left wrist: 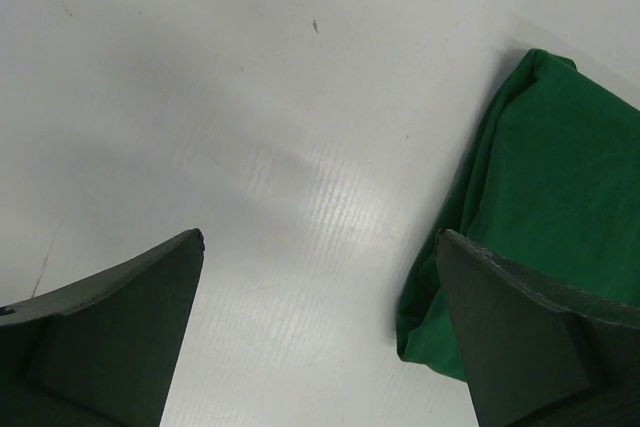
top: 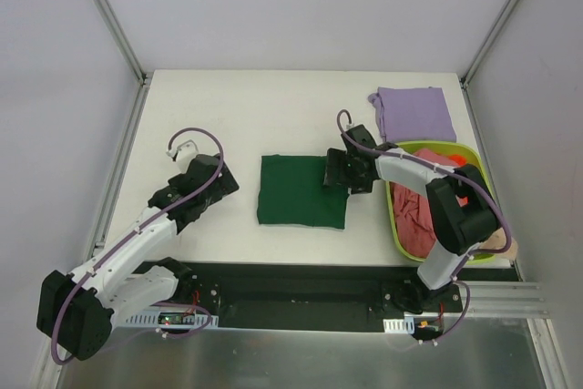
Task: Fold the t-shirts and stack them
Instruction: Smooth out wrinkles on the folded tshirt, then put the neatly folded tshirt into the corner of the board with the right arm
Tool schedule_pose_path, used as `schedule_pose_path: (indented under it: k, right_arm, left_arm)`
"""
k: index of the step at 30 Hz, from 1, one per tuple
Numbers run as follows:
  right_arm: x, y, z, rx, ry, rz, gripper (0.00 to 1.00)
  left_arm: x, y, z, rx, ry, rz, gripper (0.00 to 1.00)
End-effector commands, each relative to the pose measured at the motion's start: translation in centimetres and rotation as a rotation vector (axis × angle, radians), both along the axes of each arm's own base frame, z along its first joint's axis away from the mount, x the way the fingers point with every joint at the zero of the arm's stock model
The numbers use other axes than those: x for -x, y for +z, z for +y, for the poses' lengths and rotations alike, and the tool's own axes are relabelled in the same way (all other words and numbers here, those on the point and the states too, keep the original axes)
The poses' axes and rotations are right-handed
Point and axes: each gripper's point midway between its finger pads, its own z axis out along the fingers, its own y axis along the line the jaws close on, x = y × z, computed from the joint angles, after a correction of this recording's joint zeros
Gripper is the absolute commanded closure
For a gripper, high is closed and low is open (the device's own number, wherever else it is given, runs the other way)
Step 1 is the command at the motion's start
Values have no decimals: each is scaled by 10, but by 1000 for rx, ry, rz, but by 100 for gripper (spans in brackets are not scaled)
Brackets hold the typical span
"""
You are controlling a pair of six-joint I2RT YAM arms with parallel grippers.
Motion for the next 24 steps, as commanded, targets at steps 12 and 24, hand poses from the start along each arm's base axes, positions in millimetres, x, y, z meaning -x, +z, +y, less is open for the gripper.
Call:
schedule_pose_path:
  k: [12, 24]
  right_arm:
    - [3, -16, 17, 30, 23, 8, 51]
    - [-43, 33, 42, 80, 470, -162, 100]
  left_arm:
    - [-3, 1, -1, -2, -2, 4, 1]
    - [-3, 12, 4, -10, -6, -44, 1]
